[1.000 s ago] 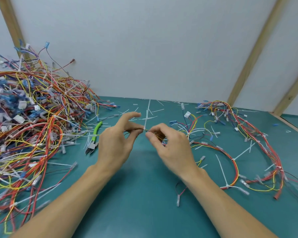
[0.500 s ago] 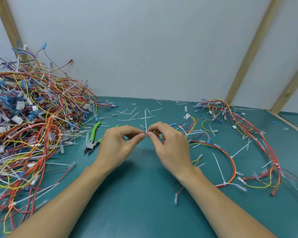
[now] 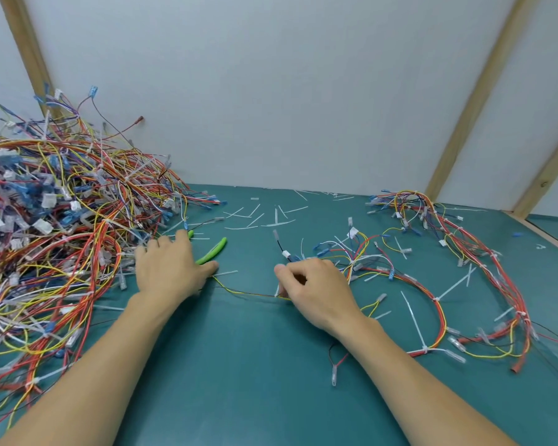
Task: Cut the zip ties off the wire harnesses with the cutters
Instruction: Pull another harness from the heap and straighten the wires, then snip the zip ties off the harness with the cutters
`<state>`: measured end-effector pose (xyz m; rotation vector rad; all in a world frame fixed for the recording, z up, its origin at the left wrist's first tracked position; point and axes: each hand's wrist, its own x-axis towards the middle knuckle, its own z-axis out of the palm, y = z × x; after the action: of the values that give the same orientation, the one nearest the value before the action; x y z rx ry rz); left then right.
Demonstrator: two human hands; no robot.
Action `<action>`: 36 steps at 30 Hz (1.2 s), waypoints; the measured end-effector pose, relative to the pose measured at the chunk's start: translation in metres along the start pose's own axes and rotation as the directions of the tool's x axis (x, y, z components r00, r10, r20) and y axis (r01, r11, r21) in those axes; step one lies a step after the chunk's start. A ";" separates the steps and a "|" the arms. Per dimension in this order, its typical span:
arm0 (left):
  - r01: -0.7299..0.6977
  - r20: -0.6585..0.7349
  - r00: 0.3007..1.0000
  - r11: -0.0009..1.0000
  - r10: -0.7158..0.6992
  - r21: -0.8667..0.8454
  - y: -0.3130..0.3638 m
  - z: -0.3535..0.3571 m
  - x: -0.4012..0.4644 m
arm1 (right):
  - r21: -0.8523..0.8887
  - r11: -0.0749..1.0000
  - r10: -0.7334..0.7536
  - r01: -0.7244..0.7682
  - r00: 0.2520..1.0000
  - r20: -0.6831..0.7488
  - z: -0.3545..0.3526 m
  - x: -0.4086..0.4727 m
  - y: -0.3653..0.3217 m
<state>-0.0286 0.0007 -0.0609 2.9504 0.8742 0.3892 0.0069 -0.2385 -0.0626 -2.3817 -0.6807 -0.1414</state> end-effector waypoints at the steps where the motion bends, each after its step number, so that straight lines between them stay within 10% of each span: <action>1: 0.003 0.009 1.000 1.000 -0.002 -0.018 -0.001 -0.001 0.002 | 0.004 1.000 0.011 -0.011 1.000 0.012 0.000 0.000 0.000; 8: -0.068 0.135 0.987 0.984 0.091 -0.165 0.004 -0.008 0.002 | -0.006 1.000 0.022 -0.022 1.000 0.022 0.005 0.001 0.004; 16: -0.371 -0.217 0.925 0.861 0.311 -0.348 0.013 -0.021 -0.011 | 0.118 0.991 0.079 -0.070 0.994 -0.077 0.010 0.004 0.008; 21: -0.619 -0.444 0.761 0.734 0.473 -0.279 0.025 -0.028 -0.020 | 0.553 0.821 0.223 -0.141 0.971 -0.084 0.004 0.005 -0.004; 29: -0.849 -0.621 0.487 0.500 0.614 -0.171 0.049 -0.038 -0.048 | 0.641 0.765 -0.096 -0.065 0.972 0.213 0.000 -0.004 -0.020; 33: -0.856 -0.679 0.469 0.481 0.565 -0.191 0.052 -0.035 -0.054 | 0.657 0.753 -0.170 -0.044 0.951 0.258 -0.005 -0.006 -0.024; 36: -0.795 -0.665 0.592 0.467 0.456 -0.387 0.056 -0.031 -0.055 | 0.755 0.647 -0.153 -0.109 0.951 0.268 -0.003 -0.005 -0.024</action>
<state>-0.0517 -0.0770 -0.0374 2.3396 -0.4660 1.2095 -0.0095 -0.2268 -0.0475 -1.5585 -0.7245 0.4537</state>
